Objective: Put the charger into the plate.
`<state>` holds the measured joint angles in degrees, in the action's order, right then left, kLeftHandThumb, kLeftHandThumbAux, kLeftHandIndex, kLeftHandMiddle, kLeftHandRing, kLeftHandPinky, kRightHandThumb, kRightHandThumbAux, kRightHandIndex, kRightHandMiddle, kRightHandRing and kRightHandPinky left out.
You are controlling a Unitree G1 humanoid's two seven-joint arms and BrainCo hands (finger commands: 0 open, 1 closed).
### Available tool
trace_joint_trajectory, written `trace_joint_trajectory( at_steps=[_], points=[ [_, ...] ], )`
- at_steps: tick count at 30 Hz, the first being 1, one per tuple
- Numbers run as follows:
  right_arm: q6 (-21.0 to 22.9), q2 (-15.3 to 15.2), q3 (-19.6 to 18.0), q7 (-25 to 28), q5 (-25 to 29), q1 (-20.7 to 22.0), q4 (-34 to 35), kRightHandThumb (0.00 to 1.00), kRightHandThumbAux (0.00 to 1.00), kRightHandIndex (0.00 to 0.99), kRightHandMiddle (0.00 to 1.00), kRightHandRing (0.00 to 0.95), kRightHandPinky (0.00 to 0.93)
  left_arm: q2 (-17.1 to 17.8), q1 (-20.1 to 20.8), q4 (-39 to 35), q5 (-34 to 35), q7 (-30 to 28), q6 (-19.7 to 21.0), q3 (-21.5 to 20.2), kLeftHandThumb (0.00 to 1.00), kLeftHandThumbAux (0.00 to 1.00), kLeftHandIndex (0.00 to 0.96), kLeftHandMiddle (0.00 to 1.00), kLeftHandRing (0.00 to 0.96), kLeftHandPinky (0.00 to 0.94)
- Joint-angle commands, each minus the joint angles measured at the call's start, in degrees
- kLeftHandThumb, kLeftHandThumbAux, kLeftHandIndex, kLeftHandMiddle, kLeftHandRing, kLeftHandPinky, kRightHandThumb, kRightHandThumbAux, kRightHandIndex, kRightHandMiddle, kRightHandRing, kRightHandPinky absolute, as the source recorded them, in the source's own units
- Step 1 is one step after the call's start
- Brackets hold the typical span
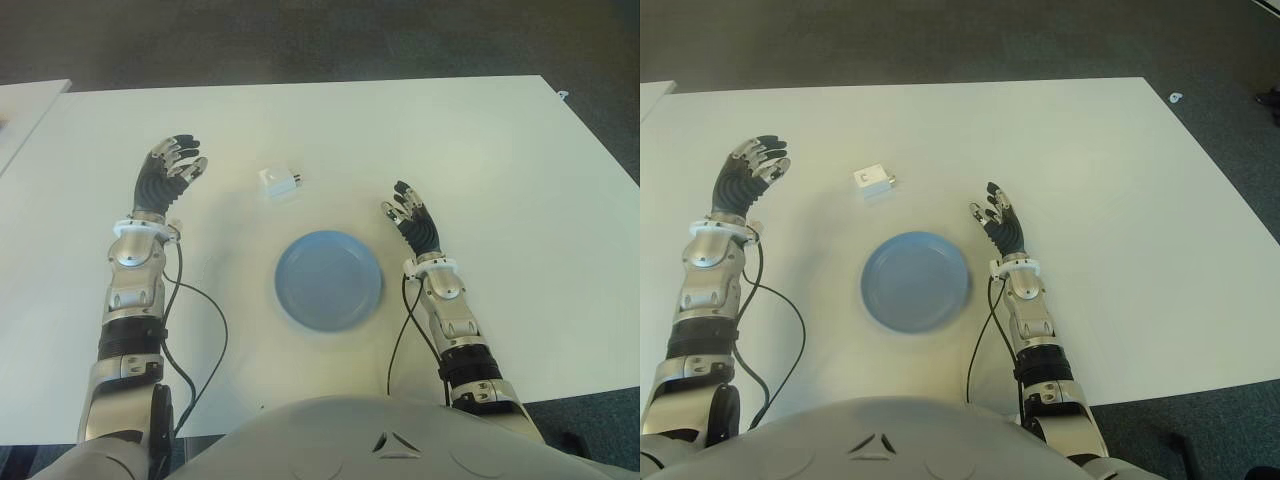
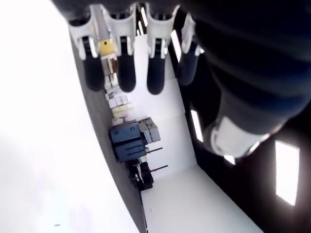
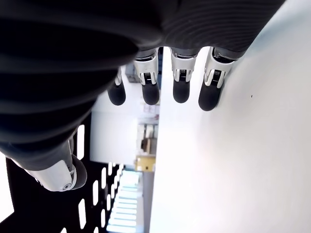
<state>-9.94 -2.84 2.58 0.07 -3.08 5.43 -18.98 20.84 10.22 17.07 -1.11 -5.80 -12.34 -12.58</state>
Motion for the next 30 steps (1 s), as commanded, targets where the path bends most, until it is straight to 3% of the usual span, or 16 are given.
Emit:
trace_joint_trajectory(
  at_steps=[1, 6, 11, 18, 24, 30],
  points=[
    [1.15, 0.50, 0.29, -0.14, -0.52, 0.28, -0.48, 0.182, 0.565, 0.021, 0.049, 0.053, 0.094, 0.38, 0.71, -1.82, -5.96, 3.63, -2.56, 2.72, 0.654, 0.575, 0.262, 0.252, 0.237, 0.273],
    [1.10, 0.70, 0.59, 0.09, -0.43, 0.27, -0.07, 0.187, 0.567, 0.021, 0.047, 0.051, 0.094, 1.26, -0.15, -2.64, -14.39, 8.78, -5.92, 5.77, 0.613, 0.541, 0.245, 0.239, 0.230, 0.261],
    [1.78, 0.57, 0.80, 0.45, -0.35, 0.18, 0.26, 0.187, 0.565, 0.020, 0.045, 0.049, 0.093, 2.09, 0.54, 2.47, -22.61, 15.06, -10.02, 9.67, 0.528, 0.517, 0.150, 0.145, 0.144, 0.124],
    [2.50, 0.55, 1.09, 0.73, -0.35, 0.05, 0.79, 0.184, 0.564, 0.018, 0.045, 0.050, 0.095, 5.49, 4.06, 9.81, -32.04, 20.96, -15.07, 15.93, 0.386, 0.469, 0.018, 0.016, 0.024, 0.022],
    [3.09, 0.62, 1.16, 0.79, -0.38, 0.05, 1.02, 0.183, 0.567, 0.016, 0.046, 0.051, 0.092, 8.16, 5.72, 12.27, -39.03, 23.88, -14.60, 20.72, 0.219, 0.386, 0.001, 0.001, 0.002, 0.002],
    [3.40, 0.68, 1.13, 0.85, -0.26, -0.02, 1.35, 0.188, 0.572, 0.016, 0.051, 0.054, 0.092, 9.23, 7.22, 13.60, -41.64, 24.01, -13.57, 23.88, 0.147, 0.334, 0.000, 0.000, 0.000, 0.000]
  ],
)
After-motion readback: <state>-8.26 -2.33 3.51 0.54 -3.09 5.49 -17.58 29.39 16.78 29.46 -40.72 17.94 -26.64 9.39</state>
